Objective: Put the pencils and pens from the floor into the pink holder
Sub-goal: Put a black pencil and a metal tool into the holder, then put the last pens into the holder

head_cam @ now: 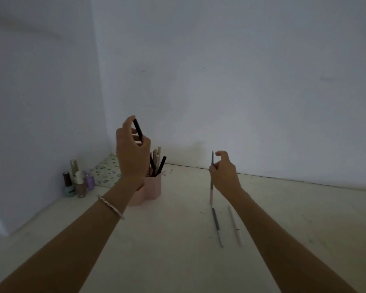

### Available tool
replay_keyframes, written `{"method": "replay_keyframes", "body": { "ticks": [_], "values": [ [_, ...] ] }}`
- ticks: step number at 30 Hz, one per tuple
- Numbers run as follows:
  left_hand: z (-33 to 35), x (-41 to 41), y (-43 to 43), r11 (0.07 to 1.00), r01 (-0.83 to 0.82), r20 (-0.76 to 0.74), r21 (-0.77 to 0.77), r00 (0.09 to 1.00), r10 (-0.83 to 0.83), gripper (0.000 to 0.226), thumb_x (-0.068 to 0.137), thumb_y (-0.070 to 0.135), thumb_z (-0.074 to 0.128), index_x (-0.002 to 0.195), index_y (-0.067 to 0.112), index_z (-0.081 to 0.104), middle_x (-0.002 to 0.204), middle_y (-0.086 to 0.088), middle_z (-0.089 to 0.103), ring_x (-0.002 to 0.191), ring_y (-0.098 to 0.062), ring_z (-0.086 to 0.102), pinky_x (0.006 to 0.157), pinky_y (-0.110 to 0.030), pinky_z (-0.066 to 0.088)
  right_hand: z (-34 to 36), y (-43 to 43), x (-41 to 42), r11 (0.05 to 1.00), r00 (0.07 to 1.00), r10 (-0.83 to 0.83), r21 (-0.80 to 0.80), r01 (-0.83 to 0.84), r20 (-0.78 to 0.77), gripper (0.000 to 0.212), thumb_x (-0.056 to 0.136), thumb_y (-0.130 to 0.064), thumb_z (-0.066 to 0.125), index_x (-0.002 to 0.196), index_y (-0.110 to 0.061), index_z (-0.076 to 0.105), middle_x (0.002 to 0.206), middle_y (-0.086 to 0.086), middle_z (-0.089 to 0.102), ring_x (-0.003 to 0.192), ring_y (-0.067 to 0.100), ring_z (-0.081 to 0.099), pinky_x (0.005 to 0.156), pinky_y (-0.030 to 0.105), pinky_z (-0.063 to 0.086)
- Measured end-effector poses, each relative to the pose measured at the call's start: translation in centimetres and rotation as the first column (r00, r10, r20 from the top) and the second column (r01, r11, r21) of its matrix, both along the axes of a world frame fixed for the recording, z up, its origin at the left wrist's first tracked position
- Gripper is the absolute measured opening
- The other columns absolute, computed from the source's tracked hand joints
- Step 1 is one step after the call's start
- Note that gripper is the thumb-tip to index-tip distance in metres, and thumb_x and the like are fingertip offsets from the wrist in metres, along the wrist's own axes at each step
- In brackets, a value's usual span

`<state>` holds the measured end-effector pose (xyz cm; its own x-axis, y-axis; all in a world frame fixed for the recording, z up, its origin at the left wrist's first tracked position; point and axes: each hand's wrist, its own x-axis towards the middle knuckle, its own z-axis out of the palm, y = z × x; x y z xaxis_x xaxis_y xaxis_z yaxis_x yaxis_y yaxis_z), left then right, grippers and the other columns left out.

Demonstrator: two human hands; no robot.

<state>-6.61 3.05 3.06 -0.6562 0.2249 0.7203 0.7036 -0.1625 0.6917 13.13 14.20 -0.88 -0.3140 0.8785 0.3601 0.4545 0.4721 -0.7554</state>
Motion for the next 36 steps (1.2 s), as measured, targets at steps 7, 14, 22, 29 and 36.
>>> {"method": "replay_keyframes", "body": {
  "ticks": [7, 14, 22, 29, 36],
  "values": [
    [-2.9, -1.4, 0.6, 0.995, 0.019, -0.092, -0.102, 0.995, -0.028, 0.046, 0.089, 0.004, 0.061, 0.130, 0.020, 0.046, 0.107, -0.001, 0.050, 0.089, -0.011, 0.059, 0.074, -0.020, 0.052, 0.4, -1.9, -2.6, 0.990, 0.938, 0.115, 0.119, -0.080, -0.328, 0.047, 0.096, -0.006, 0.048, 0.137, -0.025, 0.037, 0.087, 0.005, 0.062, 0.062, 0.007, 0.057, 0.048, 0.007, 0.046],
    [-5.2, -2.2, 0.7, 0.871, -0.374, -0.491, -0.318, 0.851, 0.186, 0.017, 0.084, 0.024, 0.060, 0.092, 0.017, 0.074, 0.113, -0.005, 0.062, 0.110, -0.026, 0.053, 0.088, -0.039, 0.037, 1.0, -3.6, -5.2, 0.944, 0.864, 0.240, 0.314, -0.101, -0.443, 0.051, 0.095, -0.004, 0.050, 0.138, -0.027, 0.037, 0.089, 0.000, 0.062, 0.079, 0.005, 0.059, 0.071, 0.006, 0.047],
    [-3.6, -3.1, -0.6, 0.954, -0.234, -0.315, -0.185, 0.934, 0.168, 0.030, 0.085, 0.004, 0.054, 0.112, 0.012, 0.062, 0.112, -0.006, 0.061, 0.103, -0.023, 0.055, 0.086, -0.034, 0.039, 1.4, -4.5, -11.4, 0.923, 0.853, 0.310, 0.347, -0.164, -0.421, 0.043, 0.097, -0.010, 0.048, 0.133, -0.031, 0.036, 0.089, -0.006, 0.061, 0.081, 0.004, 0.061, 0.073, 0.014, 0.050],
    [-3.3, -0.5, -1.2, 0.985, -0.107, -0.268, -0.137, 0.961, 0.067, 0.029, 0.083, 0.017, 0.041, 0.103, 0.009, 0.060, 0.101, -0.004, 0.058, 0.085, -0.019, 0.054, 0.074, -0.032, 0.048, -1.8, -4.0, -10.9, 0.831, 0.990, 0.140, 0.542, -0.125, 0.014, 0.034, 0.096, -0.026, 0.048, 0.125, -0.016, 0.063, 0.134, 0.007, 0.050, 0.122, 0.019, 0.044, 0.103, 0.033, 0.030],
    [-6.2, 8.5, 1.4, 0.778, 0.128, -0.194, -0.615, 0.932, -0.306, 0.009, 0.086, 0.017, 0.056, 0.094, 0.020, 0.052, 0.085, 0.005, 0.058, 0.072, -0.012, 0.056, 0.066, -0.020, 0.049, -0.6, -0.5, -3.2, 0.920, 0.976, 0.009, 0.384, 0.077, -0.218, 0.038, 0.091, -0.010, 0.046, 0.128, -0.015, 0.050, 0.121, 0.001, 0.056, 0.101, 0.014, 0.054, 0.095, 0.034, 0.045]
  ]
}}
